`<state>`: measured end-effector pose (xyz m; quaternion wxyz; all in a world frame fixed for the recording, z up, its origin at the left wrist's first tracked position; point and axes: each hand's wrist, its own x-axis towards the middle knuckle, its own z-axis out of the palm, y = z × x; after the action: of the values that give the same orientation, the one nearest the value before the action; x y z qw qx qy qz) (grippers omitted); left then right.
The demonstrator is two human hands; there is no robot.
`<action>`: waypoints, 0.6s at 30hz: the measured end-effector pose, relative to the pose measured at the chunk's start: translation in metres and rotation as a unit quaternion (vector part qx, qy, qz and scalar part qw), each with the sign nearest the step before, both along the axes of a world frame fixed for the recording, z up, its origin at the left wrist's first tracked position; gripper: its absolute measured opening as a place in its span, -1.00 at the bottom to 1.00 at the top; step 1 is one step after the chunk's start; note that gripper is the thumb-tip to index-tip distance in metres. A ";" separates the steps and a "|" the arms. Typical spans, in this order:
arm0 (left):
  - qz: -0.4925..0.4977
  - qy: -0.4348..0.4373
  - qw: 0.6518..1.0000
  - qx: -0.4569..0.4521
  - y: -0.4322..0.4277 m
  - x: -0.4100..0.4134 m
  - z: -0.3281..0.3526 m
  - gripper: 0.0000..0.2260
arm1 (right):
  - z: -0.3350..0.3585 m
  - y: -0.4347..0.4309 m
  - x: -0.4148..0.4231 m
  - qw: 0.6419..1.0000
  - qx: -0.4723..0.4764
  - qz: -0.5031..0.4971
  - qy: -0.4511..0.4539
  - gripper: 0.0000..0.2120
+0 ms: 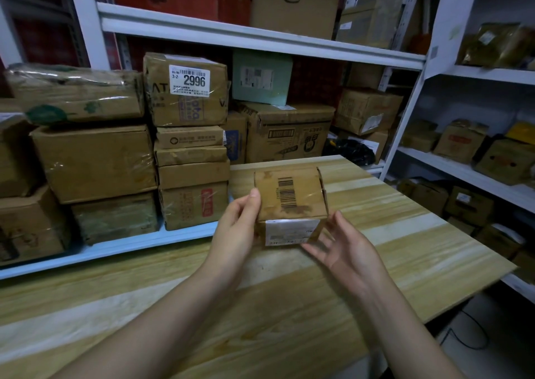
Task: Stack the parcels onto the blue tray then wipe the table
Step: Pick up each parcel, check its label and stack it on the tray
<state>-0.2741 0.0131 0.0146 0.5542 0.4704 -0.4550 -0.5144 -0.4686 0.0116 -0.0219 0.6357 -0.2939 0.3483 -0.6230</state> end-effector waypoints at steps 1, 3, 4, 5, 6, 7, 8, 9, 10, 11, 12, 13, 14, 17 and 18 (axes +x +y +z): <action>-0.002 -0.004 1.000 0.001 -0.001 0.000 0.000 -0.72 | 0.001 0.000 0.000 1.000 -0.003 -0.007 -0.006 -0.79; 0.001 -0.011 1.000 0.005 -0.002 0.002 -0.003 -0.72 | 0.004 0.000 0.000 0.999 -0.006 -0.030 -0.028 -0.77; 0.005 -0.017 1.000 0.007 -0.004 0.004 -0.004 -0.69 | 0.006 0.001 0.000 0.998 -0.003 -0.043 -0.049 -0.74; 0.013 -0.025 1.000 0.008 -0.005 0.006 -0.005 -0.66 | 0.007 0.001 -0.001 0.996 0.002 -0.057 -0.072 -0.72; 0.022 -0.032 0.999 0.007 -0.006 0.007 -0.007 -0.65 | 0.006 0.001 -0.002 0.994 0.007 -0.067 -0.090 -0.74; 0.030 -0.037 0.999 0.004 -0.007 0.008 -0.008 -0.65 | 0.006 0.002 -0.005 0.991 0.011 -0.076 -0.106 -0.80; 0.035 -0.038 0.999 0.000 -0.008 0.009 -0.009 -0.66 | 0.006 0.003 -0.006 0.989 0.016 -0.083 -0.120 -0.86; 0.039 -0.037 0.999 -0.003 -0.009 0.009 -0.010 -0.67 | 0.006 0.005 -0.007 0.988 0.020 -0.088 -0.128 -0.89; 0.044 -0.036 0.998 -0.005 -0.009 0.009 -0.011 -0.68 | 0.007 0.006 -0.006 0.987 0.022 -0.090 -0.132 -0.90; 0.050 -0.036 0.998 -0.004 -0.010 0.009 -0.012 -0.66 | 0.007 0.006 -0.006 0.987 0.022 -0.091 -0.131 -0.89; 0.056 -0.040 0.998 -0.002 -0.011 0.010 -0.014 -0.64 | 0.008 0.006 -0.005 0.988 0.021 -0.089 -0.125 -0.88; 0.061 -0.043 0.997 0.001 -0.012 0.010 -0.016 -0.64 | 0.008 0.006 -0.006 0.990 0.022 -0.086 -0.111 -0.87; 0.062 -0.044 0.997 0.006 -0.012 0.011 -0.017 -0.64 | 0.008 0.006 -0.006 0.992 0.026 -0.082 -0.093 -0.83; 0.051 -0.022 0.998 0.020 -0.010 0.010 -0.016 -0.77 | 0.008 0.003 -0.008 0.996 0.035 -0.070 -0.051 -0.66; 0.049 -0.013 0.998 0.030 -0.010 0.008 -0.015 -0.81 | 0.007 0.002 -0.009 0.996 0.034 -0.066 -0.051 -0.65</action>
<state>-0.2658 0.0029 -0.0001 0.5588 0.5148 -0.4229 -0.4938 -0.4772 0.0133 -0.0150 0.6196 -0.2165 0.3554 -0.6655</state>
